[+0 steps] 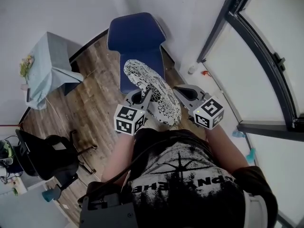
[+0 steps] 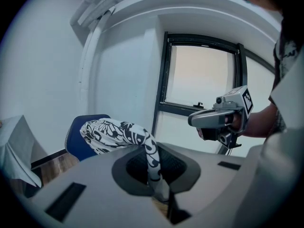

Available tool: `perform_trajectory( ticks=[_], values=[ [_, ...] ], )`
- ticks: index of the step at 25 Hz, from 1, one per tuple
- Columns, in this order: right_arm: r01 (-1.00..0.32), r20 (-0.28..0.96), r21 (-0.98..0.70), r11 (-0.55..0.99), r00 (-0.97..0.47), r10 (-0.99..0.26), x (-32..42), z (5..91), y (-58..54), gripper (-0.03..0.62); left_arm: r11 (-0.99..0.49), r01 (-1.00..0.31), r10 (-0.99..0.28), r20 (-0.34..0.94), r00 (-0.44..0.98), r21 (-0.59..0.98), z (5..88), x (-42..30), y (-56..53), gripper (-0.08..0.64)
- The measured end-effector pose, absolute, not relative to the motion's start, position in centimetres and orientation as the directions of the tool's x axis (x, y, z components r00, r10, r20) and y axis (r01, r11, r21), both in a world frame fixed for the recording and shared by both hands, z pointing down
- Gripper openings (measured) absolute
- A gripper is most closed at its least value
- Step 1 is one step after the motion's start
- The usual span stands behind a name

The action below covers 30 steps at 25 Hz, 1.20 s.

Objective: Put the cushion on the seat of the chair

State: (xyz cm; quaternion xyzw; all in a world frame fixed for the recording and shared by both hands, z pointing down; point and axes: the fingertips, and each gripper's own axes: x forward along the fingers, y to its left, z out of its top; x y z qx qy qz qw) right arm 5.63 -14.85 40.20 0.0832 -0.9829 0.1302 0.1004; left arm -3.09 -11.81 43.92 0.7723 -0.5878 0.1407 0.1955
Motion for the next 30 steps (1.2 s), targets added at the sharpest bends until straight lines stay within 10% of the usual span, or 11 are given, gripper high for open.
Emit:
perform_trajectory(
  ticks=[30],
  values=[
    [-0.479,0.284,-0.274,0.834,-0.869,-0.406,-1.2,43.0,-27.2,0.018,-0.530,-0.814,-0.671,0.469,0.574,0.238,47.8,-9.3,-28.4,0.028]
  ],
)
